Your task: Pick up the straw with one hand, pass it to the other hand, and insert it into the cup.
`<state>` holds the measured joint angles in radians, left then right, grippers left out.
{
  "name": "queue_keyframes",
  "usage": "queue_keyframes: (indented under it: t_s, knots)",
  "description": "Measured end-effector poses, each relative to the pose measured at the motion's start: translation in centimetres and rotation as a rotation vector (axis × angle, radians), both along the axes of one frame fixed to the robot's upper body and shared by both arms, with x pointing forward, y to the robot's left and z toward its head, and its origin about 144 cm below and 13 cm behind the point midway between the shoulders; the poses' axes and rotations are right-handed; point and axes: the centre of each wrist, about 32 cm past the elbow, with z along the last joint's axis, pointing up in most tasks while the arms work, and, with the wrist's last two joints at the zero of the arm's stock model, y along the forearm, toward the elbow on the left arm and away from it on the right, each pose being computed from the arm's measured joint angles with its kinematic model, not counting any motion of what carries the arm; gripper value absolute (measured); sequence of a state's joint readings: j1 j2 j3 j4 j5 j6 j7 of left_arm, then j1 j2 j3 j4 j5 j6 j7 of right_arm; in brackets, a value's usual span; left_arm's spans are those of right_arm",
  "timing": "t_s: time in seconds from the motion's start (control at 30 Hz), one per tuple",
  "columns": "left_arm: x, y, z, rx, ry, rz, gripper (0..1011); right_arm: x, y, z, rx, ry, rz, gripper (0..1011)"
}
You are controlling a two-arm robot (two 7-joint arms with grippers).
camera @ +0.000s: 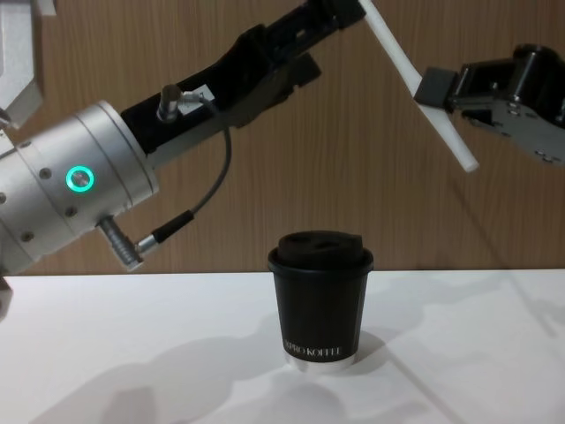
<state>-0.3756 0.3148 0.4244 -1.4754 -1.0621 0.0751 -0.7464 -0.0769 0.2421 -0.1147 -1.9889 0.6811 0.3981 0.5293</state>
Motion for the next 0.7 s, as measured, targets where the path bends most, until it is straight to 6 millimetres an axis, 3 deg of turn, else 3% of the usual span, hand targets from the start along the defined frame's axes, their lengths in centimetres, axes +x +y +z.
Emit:
queue_keyframes:
  t_s: [0.7]
  knots:
    - [0.5,-1.8,0.8,-0.020,-0.039,-0.076,1003,0.0,0.0,0.0,0.000,0.000,0.000,4]
